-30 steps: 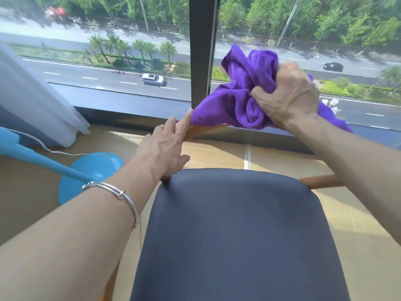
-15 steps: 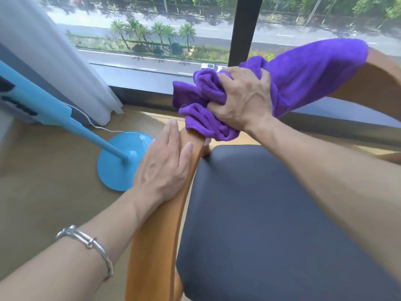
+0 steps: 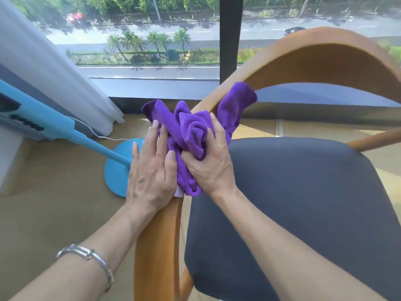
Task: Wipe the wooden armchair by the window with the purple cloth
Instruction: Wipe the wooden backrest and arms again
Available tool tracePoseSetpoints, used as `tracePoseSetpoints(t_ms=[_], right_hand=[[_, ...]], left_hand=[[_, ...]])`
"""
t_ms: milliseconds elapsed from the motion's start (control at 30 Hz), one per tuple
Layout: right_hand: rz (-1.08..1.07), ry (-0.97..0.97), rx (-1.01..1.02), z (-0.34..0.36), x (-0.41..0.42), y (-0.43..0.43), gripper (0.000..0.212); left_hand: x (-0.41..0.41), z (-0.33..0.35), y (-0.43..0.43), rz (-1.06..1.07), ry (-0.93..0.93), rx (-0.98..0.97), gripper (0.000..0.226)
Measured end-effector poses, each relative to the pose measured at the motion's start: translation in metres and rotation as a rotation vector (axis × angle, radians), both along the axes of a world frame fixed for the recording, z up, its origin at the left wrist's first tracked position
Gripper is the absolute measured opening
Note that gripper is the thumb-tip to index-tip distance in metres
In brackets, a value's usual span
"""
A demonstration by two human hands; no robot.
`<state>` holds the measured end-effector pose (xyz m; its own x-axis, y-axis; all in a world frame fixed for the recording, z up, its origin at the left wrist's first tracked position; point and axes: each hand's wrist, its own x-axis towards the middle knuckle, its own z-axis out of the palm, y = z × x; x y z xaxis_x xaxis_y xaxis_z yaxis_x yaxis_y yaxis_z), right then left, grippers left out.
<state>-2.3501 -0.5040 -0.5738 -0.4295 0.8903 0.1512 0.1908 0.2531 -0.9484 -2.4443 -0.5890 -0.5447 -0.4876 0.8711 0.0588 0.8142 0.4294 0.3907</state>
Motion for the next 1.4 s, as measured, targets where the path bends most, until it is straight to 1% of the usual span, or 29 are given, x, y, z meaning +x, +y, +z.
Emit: tracePoseSetpoints(t_ms=[67,133,167,233,333,400,500,633,733,767,867,933,1000,1100,1200,1267,1333,1400], right_hand=[[0.012,0.157,-0.245,0.003,0.005,-0.011,0.049],[0.01,0.273,-0.404,0.005,0.007,-0.016,0.032],[-0.02,0.276,-0.437,0.006,0.009,-0.018,0.026],[-0.079,0.267,-0.473,0.008,0.01,-0.021,0.023],[-0.096,0.316,-0.507,0.015,0.012,-0.027,0.03],[-0.092,0.352,-0.529,0.018,0.01,-0.03,0.029],[-0.119,0.318,-0.512,0.014,0.003,-0.028,0.027],[-0.247,0.232,-0.461,0.008,-0.021,0.012,0.046],[-0.401,0.163,-0.364,0.016,-0.038,0.064,0.071],[-0.43,0.134,-0.361,0.018,-0.04,0.078,0.075],[-0.458,0.086,-0.356,0.016,-0.037,0.098,0.072],[-0.452,0.073,-0.364,0.014,-0.034,0.098,0.072],[-0.426,0.065,-0.363,0.013,-0.031,0.094,0.072],[-0.348,0.09,-0.346,0.008,-0.03,0.073,0.074],[-0.313,0.192,-0.375,-0.001,-0.03,0.043,0.056],[-0.32,0.227,-0.419,-0.002,-0.03,0.037,0.051],[-0.307,0.236,-0.401,0.001,-0.031,0.044,0.054],[-0.322,0.215,-0.365,0.008,-0.033,0.06,0.067]], left_hand=[[-0.001,-0.001,-0.001,-0.034,-0.003,-0.002,0.063],[-0.001,-0.002,-0.001,-0.065,-0.006,-0.003,0.059],[-0.001,-0.002,0.0,-0.077,-0.006,-0.004,0.057],[-0.002,-0.003,0.001,-0.089,-0.021,0.0,0.055],[-0.001,-0.003,0.001,-0.105,-0.07,0.017,0.055],[-0.001,-0.003,0.001,-0.125,-0.086,0.039,0.055],[-0.001,-0.005,-0.001,-0.135,-0.109,0.07,0.055],[0.0,-0.005,-0.001,-0.144,-0.113,0.033,0.057],[0.0,-0.001,0.001,-0.143,-0.073,-0.025,0.057],[0.0,0.0,0.001,-0.141,-0.044,-0.054,0.058],[-0.002,0.001,0.005,-0.186,0.055,-0.136,0.063],[-0.005,0.001,0.012,-0.238,0.087,-0.146,0.065],[-0.007,0.001,0.028,-0.213,0.034,-0.102,0.066],[-0.007,0.0,0.059,-0.096,-0.074,0.0,0.068],[-0.002,0.001,0.074,-0.111,-0.05,0.043,0.067],[-0.001,0.001,0.073,-0.132,-0.028,0.038,0.066],[-0.001,0.002,0.073,-0.123,-0.026,0.029,0.063],[-0.001,0.002,0.075,-0.104,-0.002,0.005,0.058]])
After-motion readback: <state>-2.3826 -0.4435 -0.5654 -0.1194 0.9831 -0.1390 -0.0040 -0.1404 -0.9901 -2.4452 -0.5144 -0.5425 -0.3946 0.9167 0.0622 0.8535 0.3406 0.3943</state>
